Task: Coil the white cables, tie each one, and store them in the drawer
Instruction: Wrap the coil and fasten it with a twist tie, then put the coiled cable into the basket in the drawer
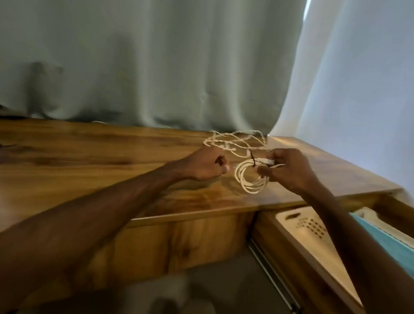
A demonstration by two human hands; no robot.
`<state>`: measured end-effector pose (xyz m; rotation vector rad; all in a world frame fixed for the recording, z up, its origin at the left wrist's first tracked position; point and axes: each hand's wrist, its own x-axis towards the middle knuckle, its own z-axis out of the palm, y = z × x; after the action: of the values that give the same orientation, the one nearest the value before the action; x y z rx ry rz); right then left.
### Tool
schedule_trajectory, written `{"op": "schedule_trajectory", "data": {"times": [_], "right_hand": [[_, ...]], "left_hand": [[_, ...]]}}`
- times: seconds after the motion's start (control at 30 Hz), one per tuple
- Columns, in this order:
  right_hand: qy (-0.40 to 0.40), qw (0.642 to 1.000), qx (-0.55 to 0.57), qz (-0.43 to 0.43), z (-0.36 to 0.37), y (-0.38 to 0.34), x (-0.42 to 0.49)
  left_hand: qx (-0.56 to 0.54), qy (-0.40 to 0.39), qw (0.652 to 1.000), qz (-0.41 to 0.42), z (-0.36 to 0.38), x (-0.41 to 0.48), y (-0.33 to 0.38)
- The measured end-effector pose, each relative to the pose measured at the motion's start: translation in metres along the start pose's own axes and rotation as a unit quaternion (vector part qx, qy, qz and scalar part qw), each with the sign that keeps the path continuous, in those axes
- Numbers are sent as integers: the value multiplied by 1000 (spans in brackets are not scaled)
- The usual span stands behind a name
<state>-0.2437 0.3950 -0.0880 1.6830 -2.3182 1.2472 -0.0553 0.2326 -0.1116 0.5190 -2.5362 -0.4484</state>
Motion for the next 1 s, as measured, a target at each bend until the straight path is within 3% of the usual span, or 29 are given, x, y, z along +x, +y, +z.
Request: {"op": "schedule_trajectory", "data": {"times": [0.17,0.27,0.4,0.57,0.7,1.0], "right_hand": [[6,996,-39,78,-64,43,-43],[-18,984,-51,167,-90,65,-51],[-83,963,-22,256,-105,90,-61],[-190,928,-53,314,-85,117,-75],[-189,919,-102,331,-55,130,-81],[-150,947,-120,258,-44,132,-67]], "left_hand": [[37,-45,997,49,43,29,52],[79,-90,991,57,62,40,74],[136,-108,982,79,78,45,82],[127,-87,983,103,76,42,75],[107,-83,984,116,72,40,63],[50,-81,988,122,68,45,44]]}}
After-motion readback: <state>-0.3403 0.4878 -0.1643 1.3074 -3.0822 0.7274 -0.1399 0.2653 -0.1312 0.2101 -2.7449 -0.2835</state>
